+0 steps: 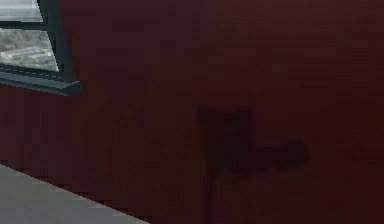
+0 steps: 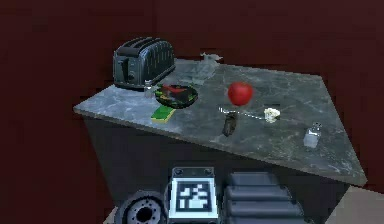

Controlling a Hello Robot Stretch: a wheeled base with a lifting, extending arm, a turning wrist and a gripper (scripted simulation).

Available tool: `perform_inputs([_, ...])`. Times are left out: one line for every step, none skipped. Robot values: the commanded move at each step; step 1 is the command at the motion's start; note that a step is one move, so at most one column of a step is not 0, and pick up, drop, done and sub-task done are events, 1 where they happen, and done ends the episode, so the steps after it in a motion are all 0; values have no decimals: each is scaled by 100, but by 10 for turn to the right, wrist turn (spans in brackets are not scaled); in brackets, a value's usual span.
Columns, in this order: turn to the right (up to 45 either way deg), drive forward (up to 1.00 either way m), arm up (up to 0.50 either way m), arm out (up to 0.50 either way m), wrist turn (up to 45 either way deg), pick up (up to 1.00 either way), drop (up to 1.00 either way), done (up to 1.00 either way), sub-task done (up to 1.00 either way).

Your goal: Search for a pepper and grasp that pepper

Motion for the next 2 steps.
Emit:
perform_inputs([0,0,0,48,0,0,0,0,0])
perform_inputs([0,0,0,0,450,0,0,0,0])
